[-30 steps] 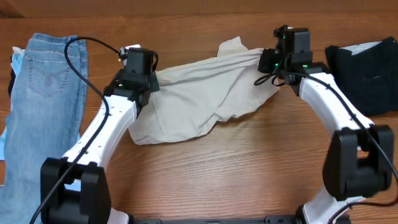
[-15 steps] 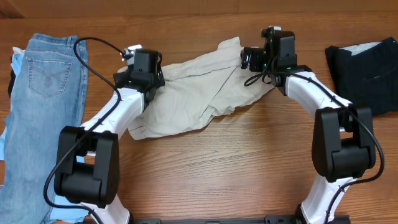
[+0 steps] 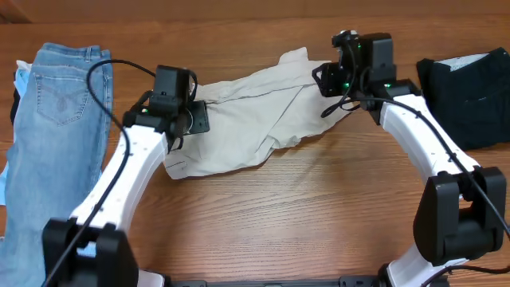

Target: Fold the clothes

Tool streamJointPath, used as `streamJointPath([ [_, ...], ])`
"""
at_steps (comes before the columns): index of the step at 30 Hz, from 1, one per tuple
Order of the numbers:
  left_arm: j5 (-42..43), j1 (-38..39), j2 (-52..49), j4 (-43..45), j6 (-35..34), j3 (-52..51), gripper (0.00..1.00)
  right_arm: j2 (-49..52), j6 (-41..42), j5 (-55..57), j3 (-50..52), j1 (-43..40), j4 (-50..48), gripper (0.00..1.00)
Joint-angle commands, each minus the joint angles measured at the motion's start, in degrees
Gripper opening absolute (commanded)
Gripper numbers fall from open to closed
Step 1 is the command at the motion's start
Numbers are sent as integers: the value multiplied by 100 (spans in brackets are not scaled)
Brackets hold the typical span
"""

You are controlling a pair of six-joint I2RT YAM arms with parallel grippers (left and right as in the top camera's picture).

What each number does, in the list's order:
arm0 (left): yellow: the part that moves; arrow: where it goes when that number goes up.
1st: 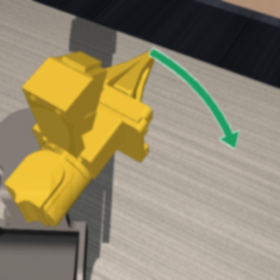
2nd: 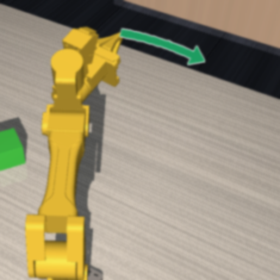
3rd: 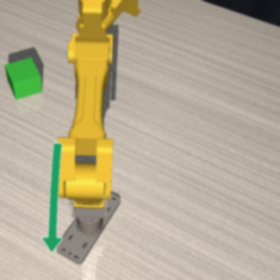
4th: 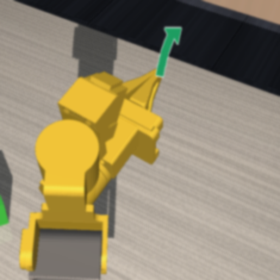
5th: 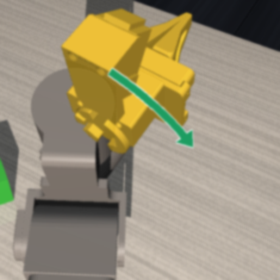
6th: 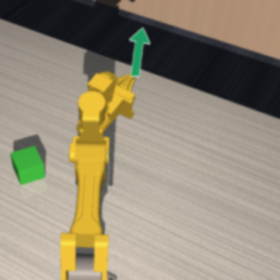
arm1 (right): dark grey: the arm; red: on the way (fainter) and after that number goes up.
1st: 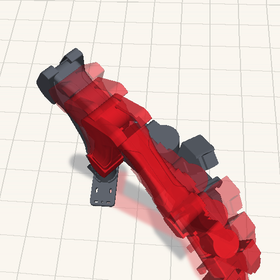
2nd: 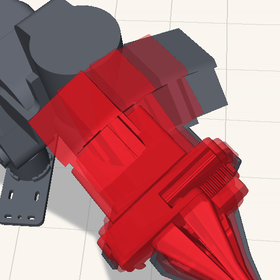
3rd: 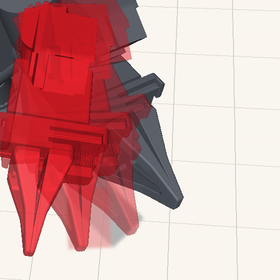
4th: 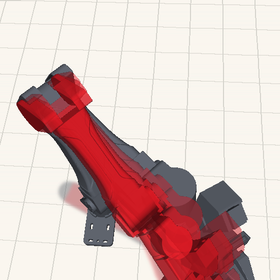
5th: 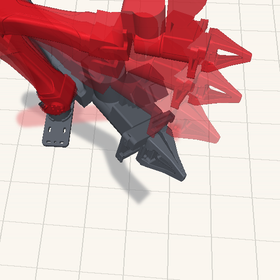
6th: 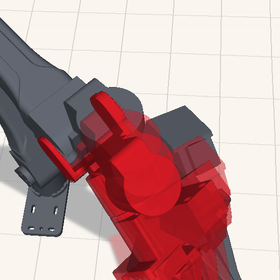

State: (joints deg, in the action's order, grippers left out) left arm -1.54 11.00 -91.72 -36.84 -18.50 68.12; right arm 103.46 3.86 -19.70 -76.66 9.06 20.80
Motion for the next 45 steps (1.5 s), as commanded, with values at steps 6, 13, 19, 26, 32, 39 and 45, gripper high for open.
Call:
streamJointPath([
  [6,116,-22,-979,579,116,31,4,968,-96,-302,-59,1036,-420,4],
  [13,-275,-26,-1314,1550,114,31,4,2017,-87,-308,-63,1405,-1781,4],
  [19,-811,-173,-2074,3062,166,31,4,2409,-87,76,-114,1408,-3768,4],
  [26,-2004,-472,-2024,4199,225,780,43,2406,-66,186,-1370,1408,-3993,7],
  [32,-1408,-466,-1971,2859,654,1508,86,2070,-70,249,-1932,1126,-1917,74],
  [39,37,-457,-1958,-697,619,1834,82,1843,-393,238,-1836,278,-289,28],
  [45,162,-466,-1912,-1174,564,1836,67,2511,-584,162,-1823,179,-50,4],
])
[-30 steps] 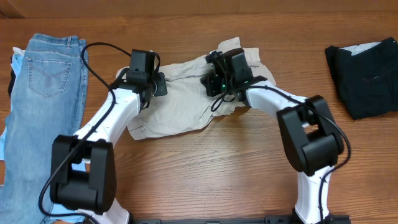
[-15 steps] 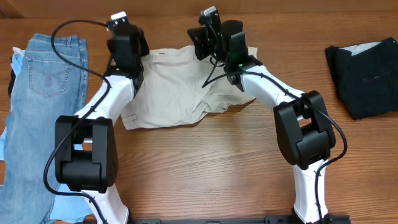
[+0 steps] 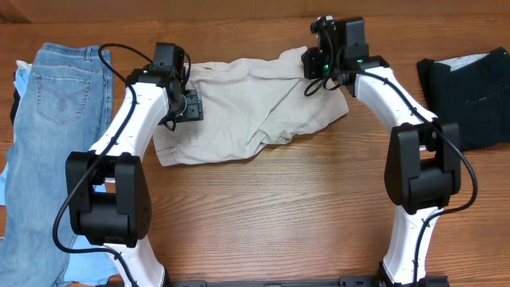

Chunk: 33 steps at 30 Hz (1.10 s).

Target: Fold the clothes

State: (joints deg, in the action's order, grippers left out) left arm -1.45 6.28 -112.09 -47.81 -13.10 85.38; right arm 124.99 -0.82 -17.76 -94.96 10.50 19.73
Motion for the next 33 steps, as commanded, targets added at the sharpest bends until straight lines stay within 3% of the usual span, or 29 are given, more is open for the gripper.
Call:
streamJointPath([
  [1,151,7,170,-142,26,109,66,468,-116,-31,7,35,61,4],
  [6,66,-24,605,-472,31,109,65,785,-114,4,9,35,179,4],
  [9,131,-282,673,-616,70,109,77,844,-118,166,11,35,337,4],
  [11,837,-809,638,-476,575,101,89,896,-116,164,13,35,330,4],
  [15,2214,-1611,452,-199,1198,98,92,1104,-227,164,13,33,420,4],
  [20,2597,-1655,-214,203,1484,98,99,1156,-267,190,13,24,756,4],
  [28,2889,-1729,-1285,555,1790,98,100,1156,-264,273,13,24,1263,4],
  [33,4310,-1631,-1591,1019,1784,98,94,1156,-264,275,13,24,1316,4],
])
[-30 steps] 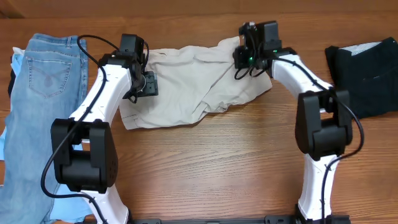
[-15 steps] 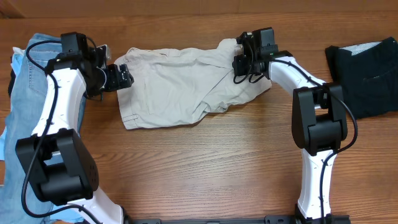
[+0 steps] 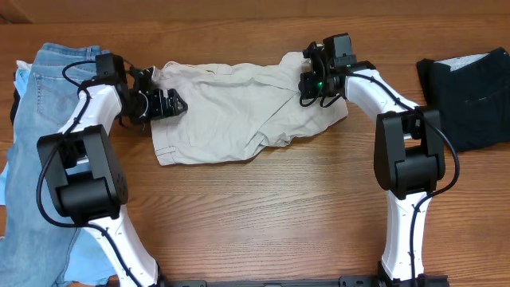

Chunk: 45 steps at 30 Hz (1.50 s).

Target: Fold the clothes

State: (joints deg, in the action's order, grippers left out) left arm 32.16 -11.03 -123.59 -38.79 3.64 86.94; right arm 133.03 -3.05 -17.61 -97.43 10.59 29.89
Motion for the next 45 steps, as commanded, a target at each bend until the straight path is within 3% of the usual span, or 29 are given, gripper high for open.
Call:
streamJointPath([
  [1,1110,160,-472,164,109,-57,92,352,-42,258,260,15,299,4],
  [4,1244,514,-651,267,13,-57,90,352,-42,258,260,15,299,4],
  [6,1233,656,-730,293,2,-57,75,352,-42,258,260,15,306,4],
  [9,1091,605,-734,308,-199,-55,5,352,-44,258,258,15,389,4],
  [17,1091,-433,157,-339,-66,-13,4,352,-44,249,260,17,538,4],
  [23,452,-278,1434,-776,20,-11,4,352,-42,131,258,33,647,4],
  [28,450,339,1784,-348,-562,83,4,352,4,74,258,33,671,4],
  [32,-1102,1416,1753,330,-1451,83,4,352,4,35,258,59,673,4],
  [38,-2107,2608,1668,881,-1912,83,4,352,4,-17,260,66,673,4],
  [45,-3399,2634,1537,133,-1939,107,4,-299,28,-275,-72,50,1215,4],
])
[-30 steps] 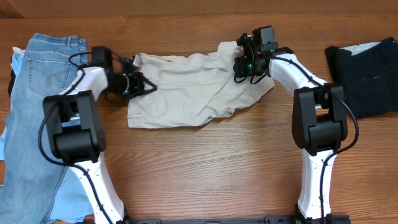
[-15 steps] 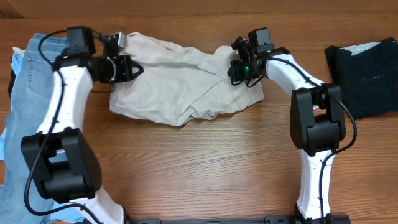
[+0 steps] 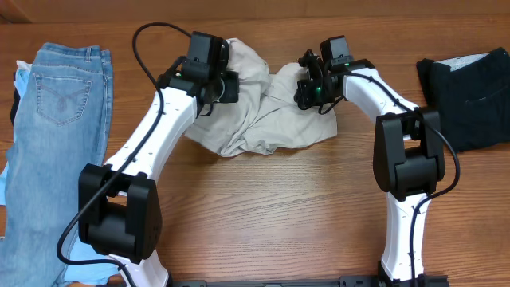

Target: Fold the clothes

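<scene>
A beige garment [image 3: 267, 119] lies bunched in the middle of the table in the overhead view, its left part drawn up into a heap. My left gripper [image 3: 229, 78] sits at the top left of that heap and looks shut on a raised fold of the cloth. At the garment's upper right edge, my right gripper [image 3: 304, 92] appears shut on the cloth too. The fingertips of both are partly hidden by fabric.
Blue jeans [image 3: 60, 96] lie flat at the far left over other light blue cloth. A dark folded garment [image 3: 470, 88] sits at the far right. The wooden table [image 3: 263, 215] extends toward the front edge.
My left gripper has gone from the garment's far left end to near the middle, carrying that end with it. The garment, then spread wide, is now bunched. The right gripper has barely moved.
At first both grippers held the beige garment, crumpled, near the table's middle. Later it lay farther back, and by the last earlier moment it was stretched wide between them. Now the left end is brought over toward the right one.
</scene>
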Tool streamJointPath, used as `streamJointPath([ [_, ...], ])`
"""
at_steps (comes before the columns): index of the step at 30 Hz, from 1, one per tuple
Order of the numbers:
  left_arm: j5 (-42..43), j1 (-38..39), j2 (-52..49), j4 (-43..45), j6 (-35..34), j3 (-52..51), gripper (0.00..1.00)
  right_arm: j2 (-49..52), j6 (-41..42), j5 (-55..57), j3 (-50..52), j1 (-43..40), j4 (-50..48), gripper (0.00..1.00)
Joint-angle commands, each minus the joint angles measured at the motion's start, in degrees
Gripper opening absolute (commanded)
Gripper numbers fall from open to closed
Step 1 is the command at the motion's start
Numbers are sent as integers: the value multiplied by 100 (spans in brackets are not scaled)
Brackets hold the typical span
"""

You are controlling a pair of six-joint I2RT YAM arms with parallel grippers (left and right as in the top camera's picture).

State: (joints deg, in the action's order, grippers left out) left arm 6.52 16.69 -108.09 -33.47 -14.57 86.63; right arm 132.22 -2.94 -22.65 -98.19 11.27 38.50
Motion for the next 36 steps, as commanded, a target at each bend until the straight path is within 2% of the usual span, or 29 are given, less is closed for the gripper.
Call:
streamJointPath([
  [1,-1357,-140,-13,-721,-116,140,4,-378,109,479,-81,-17,664,4],
  [8,-2415,-269,-13,-1355,-133,162,4,-431,168,809,-127,-33,1290,4],
  [15,-2883,-1115,-13,-2236,-103,623,4,-605,166,824,-883,-39,2079,4],
  [22,-2896,-1202,-13,-2214,-44,623,4,-640,162,304,-903,177,2208,4],
  [25,-2839,-1202,-13,-2218,-48,623,4,-479,273,308,-901,533,2133,4],
  [31,-2732,-1193,-13,-2227,-46,627,4,-129,514,310,-901,636,1875,4],
  [36,-2527,-1178,-11,-2673,-46,960,4,249,544,354,-890,636,1679,4],
])
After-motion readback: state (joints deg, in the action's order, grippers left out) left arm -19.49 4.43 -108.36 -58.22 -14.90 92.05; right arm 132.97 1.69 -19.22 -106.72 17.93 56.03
